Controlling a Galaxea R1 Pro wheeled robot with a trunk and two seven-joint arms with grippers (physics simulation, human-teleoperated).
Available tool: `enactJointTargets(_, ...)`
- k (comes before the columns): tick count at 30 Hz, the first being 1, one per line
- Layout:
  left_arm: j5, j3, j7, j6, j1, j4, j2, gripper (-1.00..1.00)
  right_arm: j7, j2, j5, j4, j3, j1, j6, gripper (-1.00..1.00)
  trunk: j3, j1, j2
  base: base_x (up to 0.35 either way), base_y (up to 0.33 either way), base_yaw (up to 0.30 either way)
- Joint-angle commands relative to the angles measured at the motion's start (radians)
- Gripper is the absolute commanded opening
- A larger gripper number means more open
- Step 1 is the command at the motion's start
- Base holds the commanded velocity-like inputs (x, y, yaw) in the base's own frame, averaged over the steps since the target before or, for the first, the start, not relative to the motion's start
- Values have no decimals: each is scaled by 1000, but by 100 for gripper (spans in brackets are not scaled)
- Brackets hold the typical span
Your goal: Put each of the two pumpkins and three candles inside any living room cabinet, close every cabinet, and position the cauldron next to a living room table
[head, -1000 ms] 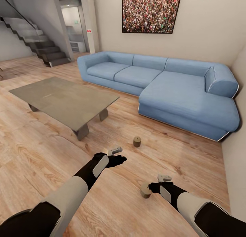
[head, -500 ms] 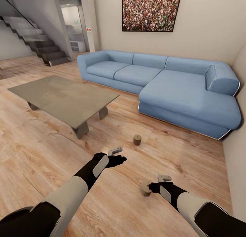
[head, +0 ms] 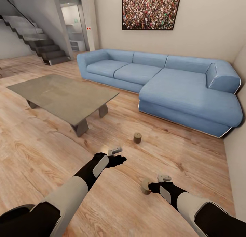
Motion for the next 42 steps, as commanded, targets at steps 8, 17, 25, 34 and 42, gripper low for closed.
enactJointTargets(8,9,-2,9,2,0,-1,0,100,-4,0,-8,-3,8,0,5,100,-26,31,-57,0,0,0)
enactJointTargets(17,9,-2,9,2,0,-1,0,100,14,0,-8,-3,8,-1,6,100,-54,65,-120,0,0,118)
enactJointTargets(25,9,-2,9,1,0,1,0,100,14,-2,-11,-1,6,-1,6,100,-76,92,-169,0,0,10)
enactJointTargets(34,9,-2,9,0,0,2,0,100,14,-2,-13,-1,6,0,6,100,-76,92,-169,0,0,0)
enactJointTargets(42,9,-2,9,1,0,2,0,100,14,-1,-10,-1,8,0,6,100,-76,92,-169,0,0,0)
